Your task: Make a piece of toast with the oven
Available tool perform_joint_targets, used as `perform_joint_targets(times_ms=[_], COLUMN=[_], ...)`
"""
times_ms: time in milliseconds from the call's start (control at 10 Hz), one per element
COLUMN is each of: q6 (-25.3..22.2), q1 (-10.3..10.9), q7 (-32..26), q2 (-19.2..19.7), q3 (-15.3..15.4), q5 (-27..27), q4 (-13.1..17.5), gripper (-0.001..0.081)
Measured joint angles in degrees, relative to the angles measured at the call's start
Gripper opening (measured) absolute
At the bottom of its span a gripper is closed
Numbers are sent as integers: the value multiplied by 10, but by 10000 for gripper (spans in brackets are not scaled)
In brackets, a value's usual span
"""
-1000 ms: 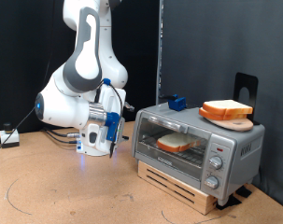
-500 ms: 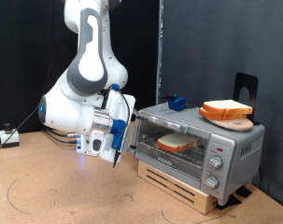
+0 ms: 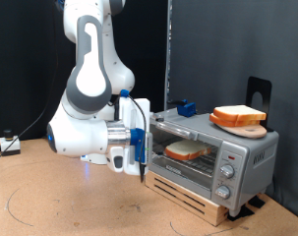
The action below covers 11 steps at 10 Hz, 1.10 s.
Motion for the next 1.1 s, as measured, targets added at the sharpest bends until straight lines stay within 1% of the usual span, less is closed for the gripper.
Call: perform_joint_targets(times_ms=[100,200,300,400,500,600,800,900,1100], q6=[15,13,1,-17,-29,-35,-71,-85,-86], q1=[10,9,9,9,14,23,40,46,54], q7=[6,6,-2,-11,-8,11,60,77,91], q2=[11,11,14,27,49,74,128,158,210], q3=[2,2,2,6,10,12,13,13,13], q5=[-5,-3,0,-2,-19,-42,-95,-108,-121], q4=[13,12,17,37,66,96,161,193,239], gripper=[809,809,809,809,809,809,809,809,809])
